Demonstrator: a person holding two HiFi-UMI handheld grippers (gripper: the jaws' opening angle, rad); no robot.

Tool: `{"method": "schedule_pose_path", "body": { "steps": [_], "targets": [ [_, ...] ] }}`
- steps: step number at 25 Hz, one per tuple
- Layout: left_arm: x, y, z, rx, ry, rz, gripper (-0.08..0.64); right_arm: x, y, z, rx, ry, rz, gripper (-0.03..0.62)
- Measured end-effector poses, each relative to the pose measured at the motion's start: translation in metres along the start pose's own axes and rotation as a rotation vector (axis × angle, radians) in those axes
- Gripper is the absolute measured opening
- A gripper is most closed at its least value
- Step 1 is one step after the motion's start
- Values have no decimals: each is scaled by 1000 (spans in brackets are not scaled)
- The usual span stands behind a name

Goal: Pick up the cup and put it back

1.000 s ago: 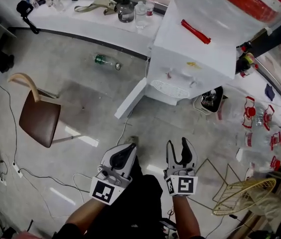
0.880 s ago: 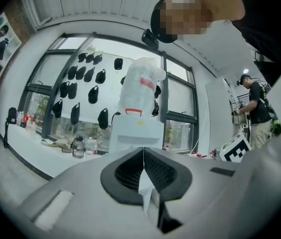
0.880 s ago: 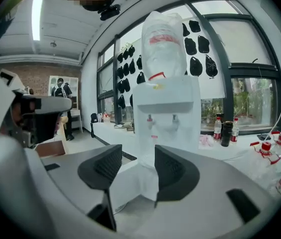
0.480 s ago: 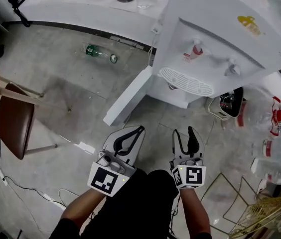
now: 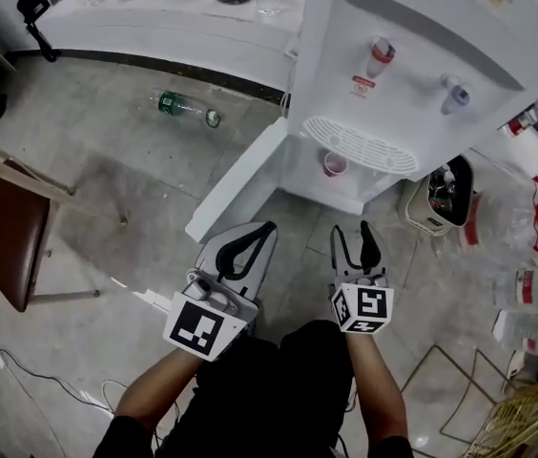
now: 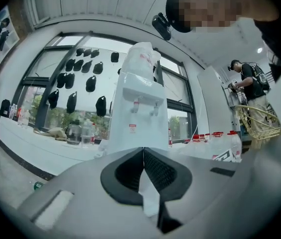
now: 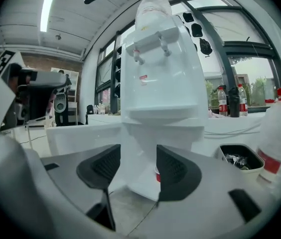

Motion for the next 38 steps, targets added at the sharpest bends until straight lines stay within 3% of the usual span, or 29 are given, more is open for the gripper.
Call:
{"method": "schedule_pose_path", "body": {
  "steps": [9, 19, 30, 38],
  "targets": [
    [-21, -9, 28, 13, -2, 12, 6, -43, 42, 64, -44, -76, 21, 230],
    [-69, -2, 88, -62, -58, 60, 6, -104, 89, 128, -97, -204, 117, 281],
    [-125, -18, 138, -26, -138, 32, 6, -138, 125, 195, -140, -283, 143, 329],
    [-136, -31, 155, -19, -162, -4, 6, -154, 146, 233, -169, -336, 165, 359]
  ]
}}
Point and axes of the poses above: the fingertips, and each gripper's own axes: z forward along the fingers, y to its right, x out of its top, the point moved 8 cm from there along -z, backward along the fingers, and after that the axes turned 14 degrees about x, right-handed, at the moved point
